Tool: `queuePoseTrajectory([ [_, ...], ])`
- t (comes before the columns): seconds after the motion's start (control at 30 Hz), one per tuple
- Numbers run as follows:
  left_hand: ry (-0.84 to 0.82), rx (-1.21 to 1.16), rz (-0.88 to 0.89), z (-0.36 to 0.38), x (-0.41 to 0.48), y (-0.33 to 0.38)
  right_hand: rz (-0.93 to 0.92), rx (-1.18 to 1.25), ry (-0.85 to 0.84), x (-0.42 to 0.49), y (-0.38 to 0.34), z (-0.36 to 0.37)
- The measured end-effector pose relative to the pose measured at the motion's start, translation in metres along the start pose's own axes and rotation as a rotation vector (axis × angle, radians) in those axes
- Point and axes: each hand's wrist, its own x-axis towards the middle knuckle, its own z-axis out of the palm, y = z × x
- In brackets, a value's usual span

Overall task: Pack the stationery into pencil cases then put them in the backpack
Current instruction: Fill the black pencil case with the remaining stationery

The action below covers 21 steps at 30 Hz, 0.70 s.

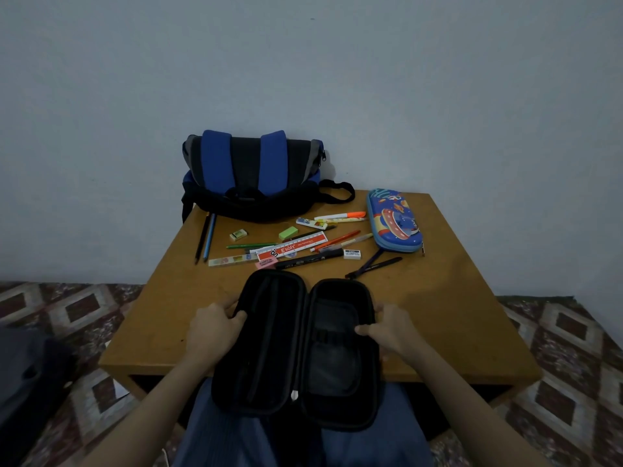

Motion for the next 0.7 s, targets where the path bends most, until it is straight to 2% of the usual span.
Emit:
queuePoseTrajectory([
  [0.1, 0.025, -0.027, 0.019, 0.005, -0.002, 0.001, 0.009, -0.022, 0.059, 0.006, 0.000, -0.002],
  [0.23, 0.045, -0.093, 0.041, 0.014, -0.004, 0.007, -0.065, -0.043, 0.191, 0.021, -0.003, -0.008],
  [0.4, 0.054, -0.102, 0.071, 0.020, 0.001, 0.011, -0.094, -0.110, 0.196, 0.035, -0.011, -0.020],
  [0.47, 0.047, -0.108, 0.091, 0.019, 0.003, 0.008, -0.145, -0.145, 0.286, 0.041, -0.013, -0.026],
  [0.57, 0.048, -0.128, 0.129, 0.018, 0.001, 0.001, -0.249, -0.280, 0.380, 0.053, -0.014, -0.038],
  [0.7, 0.078, -0.191, 0.098, 0.019, 0.004, -0.009, -0.368, -0.497, 0.350, 0.070, -0.017, -0.046],
])
